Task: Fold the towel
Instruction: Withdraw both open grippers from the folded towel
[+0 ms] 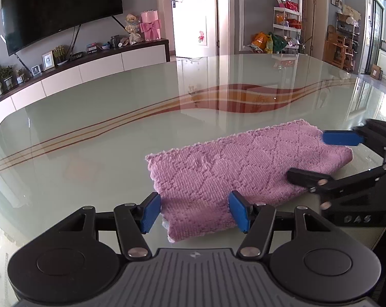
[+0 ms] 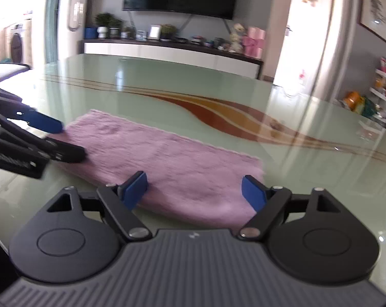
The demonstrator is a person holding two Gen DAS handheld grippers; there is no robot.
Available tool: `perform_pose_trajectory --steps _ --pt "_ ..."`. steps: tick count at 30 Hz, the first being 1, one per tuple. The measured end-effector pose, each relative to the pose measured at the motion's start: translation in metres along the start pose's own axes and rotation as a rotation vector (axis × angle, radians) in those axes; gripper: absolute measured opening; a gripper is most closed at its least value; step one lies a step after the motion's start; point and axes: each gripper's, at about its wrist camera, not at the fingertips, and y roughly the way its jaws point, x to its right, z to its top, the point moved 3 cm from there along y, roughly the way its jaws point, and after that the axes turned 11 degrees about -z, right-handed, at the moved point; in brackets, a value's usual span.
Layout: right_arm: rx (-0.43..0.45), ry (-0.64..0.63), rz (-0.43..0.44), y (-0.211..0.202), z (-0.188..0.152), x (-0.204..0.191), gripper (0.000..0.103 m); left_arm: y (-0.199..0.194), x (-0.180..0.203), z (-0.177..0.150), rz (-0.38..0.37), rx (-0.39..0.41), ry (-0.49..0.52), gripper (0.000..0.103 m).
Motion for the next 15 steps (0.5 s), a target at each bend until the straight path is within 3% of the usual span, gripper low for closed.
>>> perform_pose_trajectory --steps 11,15 --pt "-0.023 0.068 -0.175 0.004 -0.015 0.063 0.086 0.001 -0.001 -0.003 0.0 0.013 -0.025 0.067" --pt "0.016 0.082 -0.136 -0.002 -0.009 0.052 0.086 0.001 0.0 -0.003 0.004 0.011 -0.023 0.067"
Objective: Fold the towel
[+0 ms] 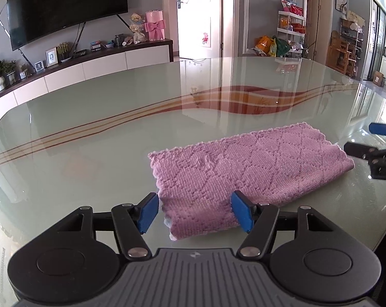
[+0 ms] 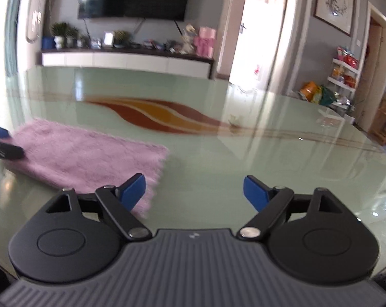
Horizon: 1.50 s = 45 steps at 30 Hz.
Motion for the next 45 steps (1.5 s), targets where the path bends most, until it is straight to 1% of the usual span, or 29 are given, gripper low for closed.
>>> perform_pose_trajectory --steps 2,5,8,10,13,14,16,17,19,22,24,25,26,28,33,35,37,39,41,45 --pt "0.008 -0.025 0.044 -0.003 -0.001 -0.019 0.086 0.0 -0.001 0.0 0.002 -0.001 0.0 0.067" --pt "-0.013 -0.05 0.038 -0.004 -0.009 -0.029 0.086 0.0 -0.001 0.0 0.002 -0.004 0.004 0.067" --pt "-0.032 -0.043 0.005 -0.003 -0.016 -0.018 0.087 0.0 -0.002 0.001 0.002 -0.006 0.006 0.069" --pt "-0.035 -0.054 -0.045 -0.003 -0.018 -0.007 0.087 0.0 -0.003 0.0 0.003 -0.006 0.007 0.07" --pt "-0.021 -0.047 -0.086 -0.005 -0.016 0.005 0.086 0.0 -0.004 0.0 0.003 -0.004 0.003 0.071" --pt "-0.011 -0.041 -0.085 -0.006 -0.015 0.007 0.086 0.0 -0.003 0.0 0.005 -0.002 0.004 0.071" --pt "0.026 -0.014 -0.024 -0.011 -0.007 0.002 0.088 0.0 -0.002 -0.001 0.01 0.0 0.009 0.071" --pt "0.028 -0.007 0.001 -0.011 -0.005 -0.003 0.09 -0.001 -0.001 -0.001 0.015 0.0 0.015 0.071" --pt "0.013 -0.047 0.015 -0.006 -0.006 -0.016 0.091 -0.001 0.001 -0.001 0.021 0.001 0.024 0.07" --pt "-0.016 -0.085 0.013 0.0 -0.011 -0.025 0.092 -0.006 0.006 0.001 0.029 0.006 0.048 0.07" --pt "-0.028 -0.082 0.014 0.002 -0.013 -0.025 0.093 -0.013 0.012 0.004 0.022 0.026 0.061 0.07" --pt "-0.031 -0.076 0.016 0.002 -0.014 -0.025 0.093 -0.015 0.015 0.006 0.018 0.031 0.065 0.071" --pt "-0.031 -0.078 0.017 0.002 -0.014 -0.025 0.093 -0.016 0.021 0.008 0.014 0.037 0.074 0.076" --pt "-0.028 -0.086 0.015 0.001 -0.015 -0.026 0.093 -0.017 0.032 0.013 0.007 0.048 0.091 0.083" --pt "-0.036 -0.079 0.017 0.002 -0.017 -0.024 0.094 0.002 0.06 0.02 -0.004 0.031 0.126 0.084" --pt "-0.037 -0.081 0.019 0.003 -0.016 -0.023 0.094 0.011 0.069 0.018 0.023 0.019 0.142 0.084" --pt "-0.039 -0.081 0.02 0.002 -0.015 -0.023 0.095 0.015 0.066 0.013 0.059 0.012 0.129 0.084" --pt "-0.043 -0.076 0.023 0.002 -0.016 -0.022 0.096 0.016 0.061 0.009 0.078 0.001 0.109 0.085" --pt "-0.049 -0.071 0.026 0.003 -0.016 -0.02 0.098 0.014 0.052 0.005 0.088 -0.007 0.077 0.09" --pt "-0.055 -0.064 0.022 0.003 -0.016 -0.018 0.1 0.004 0.041 -0.003 0.107 -0.009 0.049 0.093"
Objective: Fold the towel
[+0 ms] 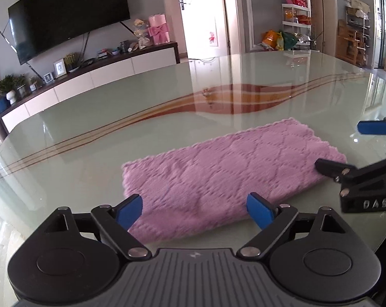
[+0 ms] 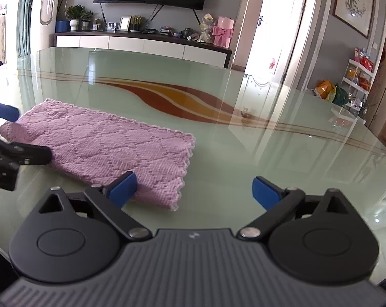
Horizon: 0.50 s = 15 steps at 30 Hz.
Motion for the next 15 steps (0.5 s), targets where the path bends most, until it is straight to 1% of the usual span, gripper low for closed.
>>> perform_pose_trajectory --steps 4,7,10,13,15 --pt "-0.001 0.003 0.002 -0.001 0.0 0.001 0.1 -0.01 -0.016 -0.009 0.035 -0.006 -0.031 0.095" --pt "-0.002 0.004 0.004 -0.001 -0.001 0.002 0.1 -0.015 -0.03 -0.014 0.075 -0.006 -0.058 0.095" --pt "-0.004 0.006 0.008 -0.002 -0.001 0.003 0.1 -0.021 -0.047 -0.018 0.109 -0.014 -0.109 0.094" --pt "-0.004 0.005 0.005 -0.002 -0.001 0.001 0.1 -0.03 -0.055 -0.017 0.12 -0.019 -0.128 0.091" --pt "-0.004 0.005 0.003 -0.003 -0.001 0.0 0.1 -0.035 -0.051 -0.011 0.1 0.003 -0.128 0.09"
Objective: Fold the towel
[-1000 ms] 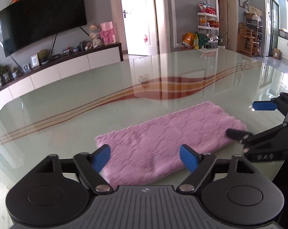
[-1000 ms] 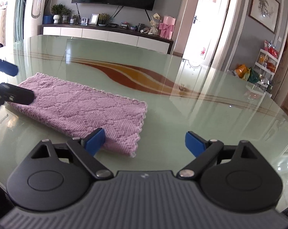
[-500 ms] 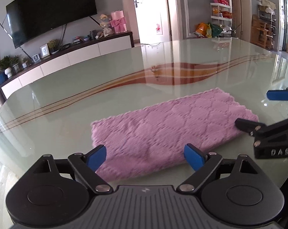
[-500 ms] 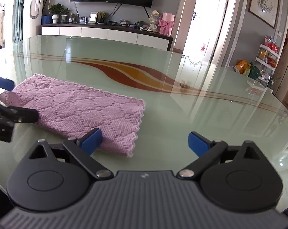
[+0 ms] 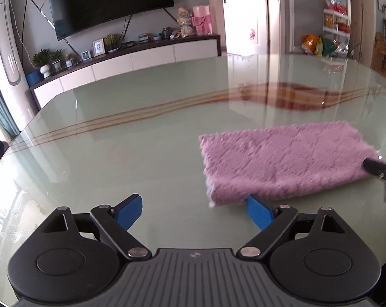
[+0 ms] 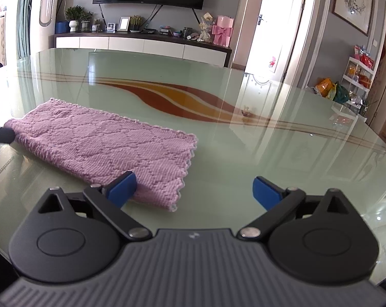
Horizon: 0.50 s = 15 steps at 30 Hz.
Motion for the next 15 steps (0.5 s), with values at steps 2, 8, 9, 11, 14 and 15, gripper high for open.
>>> perform_pose_trajectory --steps 2,8,9,11,14,15 --pt "-0.001 0.001 -0.001 0.0 0.0 0.0 0.1 -0.001 0.011 0.01 -0.027 0.024 0.014 0.091" --pt "-0.005 0.0 -0.003 -0.001 0.001 -0.001 0.1 0.022 0.047 0.028 -0.031 0.035 0.094 0.091" --pt "-0.006 0.001 -0.003 -0.001 0.002 -0.001 0.1 0.027 0.051 0.028 -0.015 0.025 0.106 0.091" --pt "-0.008 0.002 -0.002 -0.001 0.002 -0.001 0.1 0.037 0.054 0.024 0.011 -0.005 0.116 0.091" --pt "-0.01 0.005 0.002 0.0 0.003 -0.001 0.1 0.038 0.045 0.017 0.012 -0.009 0.079 0.095" --pt "-0.01 0.005 0.002 0.0 0.003 -0.002 0.1 0.037 0.042 0.016 0.012 -0.008 0.068 0.095"
